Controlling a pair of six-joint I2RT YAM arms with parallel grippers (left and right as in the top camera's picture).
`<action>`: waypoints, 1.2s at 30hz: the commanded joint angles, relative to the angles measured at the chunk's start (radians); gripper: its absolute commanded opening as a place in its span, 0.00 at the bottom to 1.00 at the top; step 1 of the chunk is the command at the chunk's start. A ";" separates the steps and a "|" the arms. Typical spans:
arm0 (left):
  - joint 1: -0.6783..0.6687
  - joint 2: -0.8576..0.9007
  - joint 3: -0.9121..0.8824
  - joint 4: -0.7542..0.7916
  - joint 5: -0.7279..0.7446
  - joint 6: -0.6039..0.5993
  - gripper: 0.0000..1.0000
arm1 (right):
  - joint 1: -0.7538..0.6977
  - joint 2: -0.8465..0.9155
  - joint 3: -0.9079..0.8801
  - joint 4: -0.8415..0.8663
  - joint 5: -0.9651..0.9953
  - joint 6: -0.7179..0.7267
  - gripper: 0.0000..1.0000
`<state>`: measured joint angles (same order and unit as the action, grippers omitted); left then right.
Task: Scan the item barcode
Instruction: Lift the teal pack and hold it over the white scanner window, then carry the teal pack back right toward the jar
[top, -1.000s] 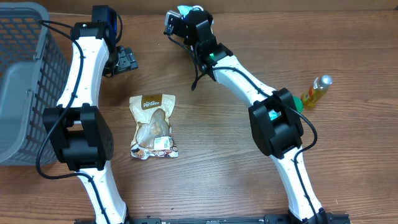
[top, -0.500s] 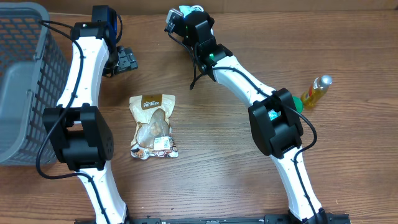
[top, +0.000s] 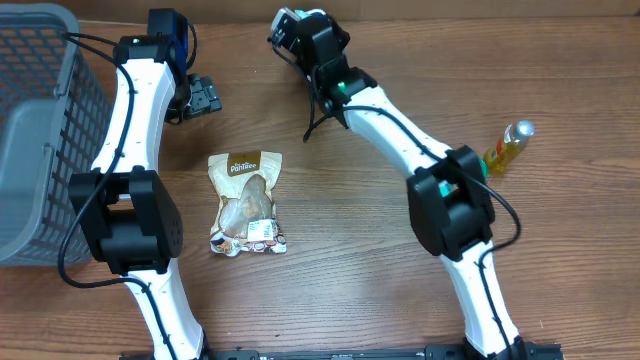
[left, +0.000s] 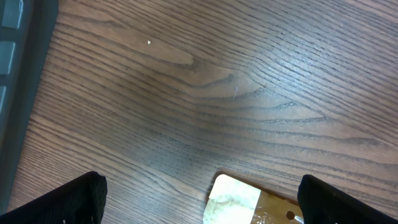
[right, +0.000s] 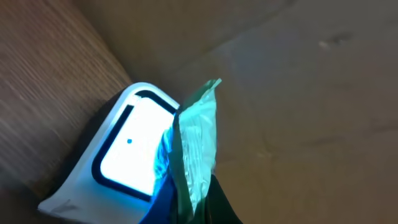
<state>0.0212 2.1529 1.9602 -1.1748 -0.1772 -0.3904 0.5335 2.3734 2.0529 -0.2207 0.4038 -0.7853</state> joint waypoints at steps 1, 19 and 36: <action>-0.002 -0.021 0.008 0.001 -0.013 -0.003 1.00 | -0.003 -0.195 0.008 -0.074 -0.086 0.178 0.04; -0.002 -0.021 0.008 0.001 -0.013 -0.003 1.00 | -0.219 -0.286 -0.094 -1.012 -0.595 0.678 0.04; -0.002 -0.021 0.008 0.001 -0.013 -0.003 1.00 | -0.429 -0.286 -0.317 -0.816 -0.438 0.875 0.22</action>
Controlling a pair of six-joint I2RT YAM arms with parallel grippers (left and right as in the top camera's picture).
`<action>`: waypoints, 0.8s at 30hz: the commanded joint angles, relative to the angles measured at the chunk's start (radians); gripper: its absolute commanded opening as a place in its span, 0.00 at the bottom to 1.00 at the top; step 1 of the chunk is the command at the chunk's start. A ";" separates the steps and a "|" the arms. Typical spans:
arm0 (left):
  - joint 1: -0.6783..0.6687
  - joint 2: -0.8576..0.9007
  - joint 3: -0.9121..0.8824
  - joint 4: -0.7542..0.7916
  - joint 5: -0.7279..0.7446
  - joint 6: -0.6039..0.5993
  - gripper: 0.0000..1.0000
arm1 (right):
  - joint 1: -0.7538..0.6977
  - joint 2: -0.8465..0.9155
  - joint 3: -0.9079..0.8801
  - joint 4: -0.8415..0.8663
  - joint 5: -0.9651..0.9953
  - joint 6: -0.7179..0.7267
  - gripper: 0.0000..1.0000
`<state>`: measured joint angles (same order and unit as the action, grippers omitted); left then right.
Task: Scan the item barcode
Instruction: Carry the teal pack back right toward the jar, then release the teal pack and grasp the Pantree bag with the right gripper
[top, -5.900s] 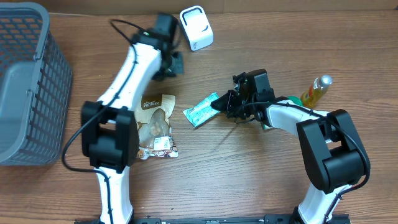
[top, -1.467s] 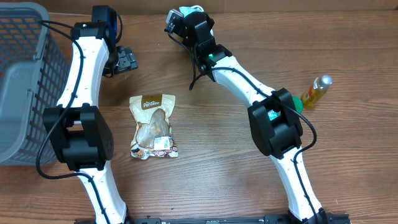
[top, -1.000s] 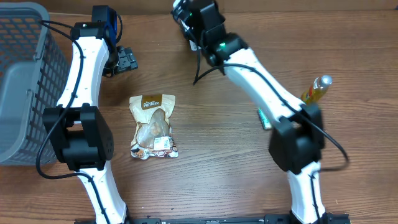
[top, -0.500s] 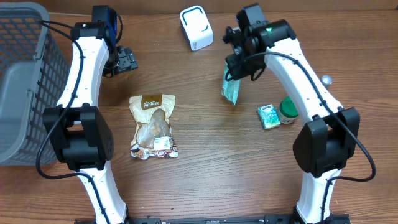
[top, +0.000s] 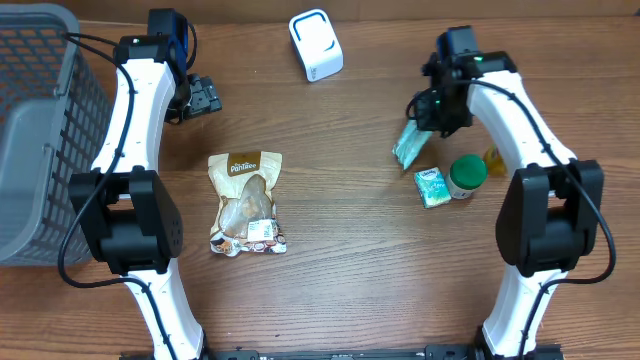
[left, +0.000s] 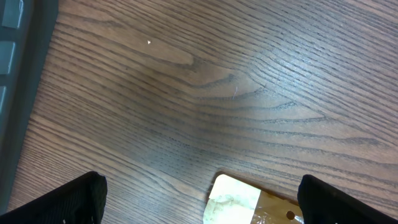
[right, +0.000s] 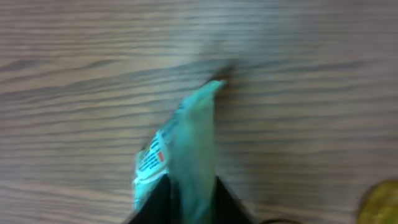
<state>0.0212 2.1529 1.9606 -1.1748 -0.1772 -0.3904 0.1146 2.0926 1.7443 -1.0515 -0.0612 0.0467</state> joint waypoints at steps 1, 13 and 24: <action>-0.002 -0.021 0.007 0.001 -0.013 -0.003 1.00 | -0.012 -0.005 -0.008 0.016 0.027 0.043 0.25; -0.002 -0.021 0.007 0.001 -0.013 -0.003 1.00 | 0.012 -0.015 0.020 0.003 0.019 0.133 1.00; -0.002 -0.021 0.007 0.001 -0.013 -0.003 1.00 | 0.234 -0.015 0.010 0.042 -0.251 0.145 1.00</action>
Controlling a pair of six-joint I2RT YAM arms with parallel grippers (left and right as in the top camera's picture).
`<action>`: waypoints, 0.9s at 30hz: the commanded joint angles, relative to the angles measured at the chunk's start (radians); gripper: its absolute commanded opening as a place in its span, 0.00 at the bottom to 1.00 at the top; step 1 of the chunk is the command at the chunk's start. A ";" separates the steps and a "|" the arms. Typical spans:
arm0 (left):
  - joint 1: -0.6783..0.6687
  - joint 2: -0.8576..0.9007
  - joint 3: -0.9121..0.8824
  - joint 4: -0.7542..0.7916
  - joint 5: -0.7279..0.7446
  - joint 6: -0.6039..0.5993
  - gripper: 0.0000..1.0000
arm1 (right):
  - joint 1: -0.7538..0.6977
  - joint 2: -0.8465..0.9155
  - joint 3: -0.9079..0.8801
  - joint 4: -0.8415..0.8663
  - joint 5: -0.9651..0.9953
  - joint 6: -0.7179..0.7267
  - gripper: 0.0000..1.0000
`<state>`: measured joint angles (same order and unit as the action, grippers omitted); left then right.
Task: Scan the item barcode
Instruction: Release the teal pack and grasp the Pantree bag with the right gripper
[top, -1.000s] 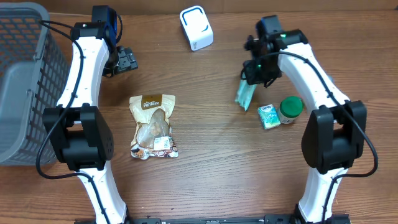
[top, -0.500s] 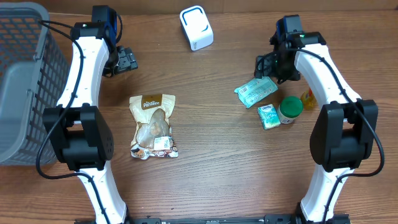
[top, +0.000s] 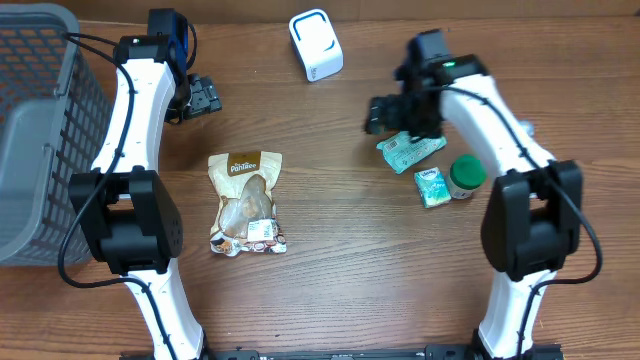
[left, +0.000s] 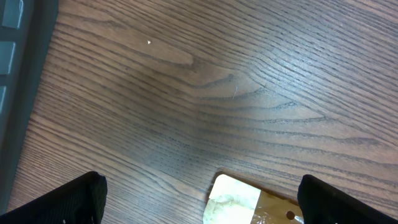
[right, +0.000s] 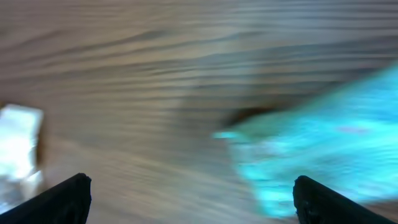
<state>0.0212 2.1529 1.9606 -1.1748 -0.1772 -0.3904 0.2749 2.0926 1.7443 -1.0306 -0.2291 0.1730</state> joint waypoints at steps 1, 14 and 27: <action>-0.002 -0.021 0.007 0.001 -0.013 -0.003 1.00 | 0.106 -0.015 0.010 0.039 -0.087 0.034 1.00; -0.002 -0.021 0.007 0.001 -0.013 -0.003 0.99 | 0.472 -0.004 0.009 0.271 0.135 0.199 1.00; -0.002 -0.021 0.007 0.001 -0.013 -0.003 1.00 | 0.595 0.082 -0.105 0.494 0.342 0.273 1.00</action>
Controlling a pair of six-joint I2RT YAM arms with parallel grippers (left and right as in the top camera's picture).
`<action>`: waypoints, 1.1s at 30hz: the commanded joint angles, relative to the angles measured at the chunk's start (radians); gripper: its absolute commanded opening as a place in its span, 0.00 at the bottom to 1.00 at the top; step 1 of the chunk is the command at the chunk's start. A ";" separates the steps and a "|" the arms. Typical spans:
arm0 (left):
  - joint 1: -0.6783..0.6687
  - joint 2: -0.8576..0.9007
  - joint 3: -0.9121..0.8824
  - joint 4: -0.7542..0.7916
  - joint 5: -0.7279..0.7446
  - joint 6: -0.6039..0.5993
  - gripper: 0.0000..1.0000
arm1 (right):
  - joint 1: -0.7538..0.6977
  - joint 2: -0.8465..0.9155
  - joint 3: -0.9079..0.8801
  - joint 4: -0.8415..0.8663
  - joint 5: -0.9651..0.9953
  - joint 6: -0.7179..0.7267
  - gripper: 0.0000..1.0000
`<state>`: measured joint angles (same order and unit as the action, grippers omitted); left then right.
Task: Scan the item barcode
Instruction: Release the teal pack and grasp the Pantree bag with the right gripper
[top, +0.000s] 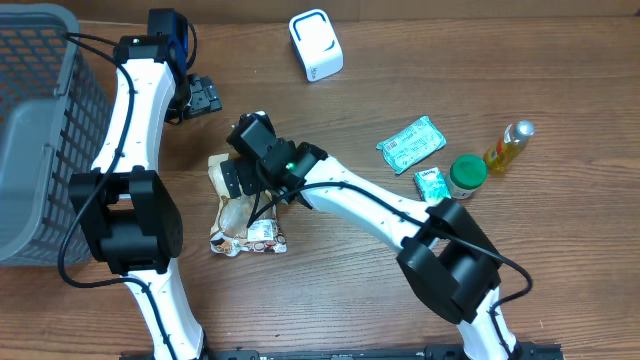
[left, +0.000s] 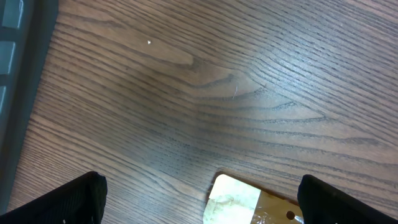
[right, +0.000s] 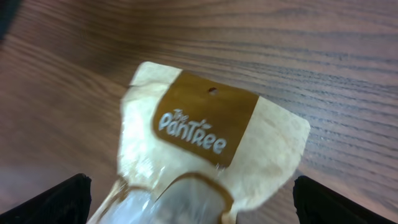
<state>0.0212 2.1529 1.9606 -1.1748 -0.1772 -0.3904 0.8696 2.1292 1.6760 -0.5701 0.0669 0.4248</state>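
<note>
A tan and brown "The Pantree" pouch (top: 247, 215) lies flat left of the table's middle; it fills the right wrist view (right: 211, 134). My right gripper (top: 238, 177) hovers over its top end, open (right: 193, 205), one finger off each side of the pouch and not touching it. The white scanner (top: 316, 45) stands at the far edge. My left gripper (top: 205, 97) is open (left: 202, 208) at the far left above bare wood, with a pouch corner (left: 239, 199) just in view.
A green packet (top: 411, 142) lies at the right, with a small teal box (top: 432, 186), a green-lidded jar (top: 466, 175) and a yellow bottle (top: 508, 145) beside it. A grey basket (top: 40, 130) fills the left edge.
My right gripper, then open beside the green packet on the right, now hangs open over the pouch's top end. The packet stays where it lay. The left arm has not moved.
My right gripper held the green packet against the lit scanner. Then it held the packet low over the table near the box and jar. Then it was open and the packet lay flat there. Now it is over the pouch.
</note>
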 joint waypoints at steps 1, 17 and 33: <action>-0.002 -0.021 0.007 0.001 -0.013 -0.003 0.99 | 0.000 0.063 -0.040 0.038 0.046 0.021 1.00; -0.002 -0.021 0.007 0.001 -0.013 -0.003 1.00 | -0.148 0.020 -0.039 -0.265 0.219 0.199 1.00; -0.002 -0.021 0.007 0.001 -0.013 -0.003 0.99 | -0.174 -0.169 0.014 -0.529 0.032 0.206 1.00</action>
<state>0.0212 2.1529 1.9606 -1.1748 -0.1772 -0.3904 0.6949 2.0632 1.6497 -1.0798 0.1543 0.6247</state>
